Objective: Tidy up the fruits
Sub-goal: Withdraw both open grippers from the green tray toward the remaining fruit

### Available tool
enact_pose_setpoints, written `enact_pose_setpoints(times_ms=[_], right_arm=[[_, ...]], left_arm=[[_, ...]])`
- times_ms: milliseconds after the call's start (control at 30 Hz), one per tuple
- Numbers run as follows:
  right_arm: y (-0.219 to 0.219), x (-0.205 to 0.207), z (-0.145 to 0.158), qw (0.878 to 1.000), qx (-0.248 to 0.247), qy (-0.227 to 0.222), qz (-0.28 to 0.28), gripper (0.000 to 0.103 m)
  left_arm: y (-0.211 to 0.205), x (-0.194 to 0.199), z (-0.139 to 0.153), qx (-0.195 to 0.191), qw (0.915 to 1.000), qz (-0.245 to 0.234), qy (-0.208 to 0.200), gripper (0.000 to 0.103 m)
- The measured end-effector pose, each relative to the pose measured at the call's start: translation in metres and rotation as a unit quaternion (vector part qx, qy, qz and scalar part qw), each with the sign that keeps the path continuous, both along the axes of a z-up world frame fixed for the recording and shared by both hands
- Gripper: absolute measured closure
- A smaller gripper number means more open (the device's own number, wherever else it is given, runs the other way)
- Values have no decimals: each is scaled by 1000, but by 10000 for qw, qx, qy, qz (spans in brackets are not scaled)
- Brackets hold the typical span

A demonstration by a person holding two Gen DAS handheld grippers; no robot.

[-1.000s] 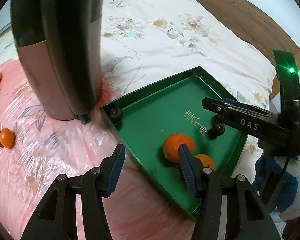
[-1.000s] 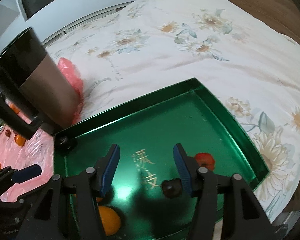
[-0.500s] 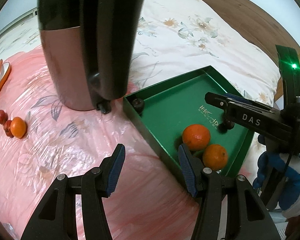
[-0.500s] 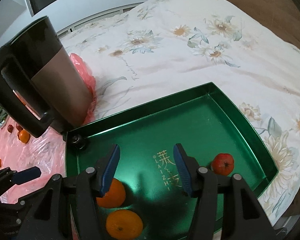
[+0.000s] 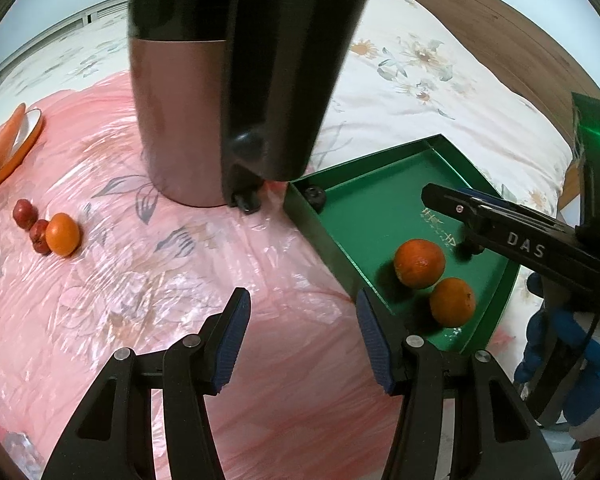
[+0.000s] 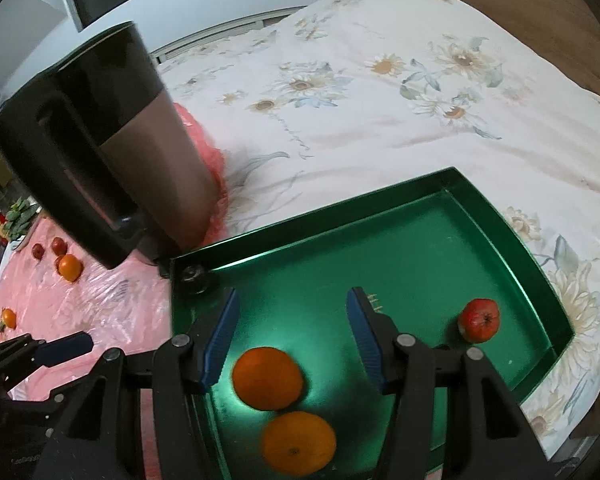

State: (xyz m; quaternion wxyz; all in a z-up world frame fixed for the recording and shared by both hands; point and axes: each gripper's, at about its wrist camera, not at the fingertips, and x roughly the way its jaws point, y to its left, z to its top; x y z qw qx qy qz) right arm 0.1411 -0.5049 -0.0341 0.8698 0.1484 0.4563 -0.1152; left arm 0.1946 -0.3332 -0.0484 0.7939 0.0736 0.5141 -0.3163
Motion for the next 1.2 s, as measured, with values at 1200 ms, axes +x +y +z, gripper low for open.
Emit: enact_pose_setpoints(times_ms=[1200], right_arm=[[147,43,-2,9826,441,-125,1800,33]], left_arm=[[127,37,-5,381,9903,1337,-49,54]])
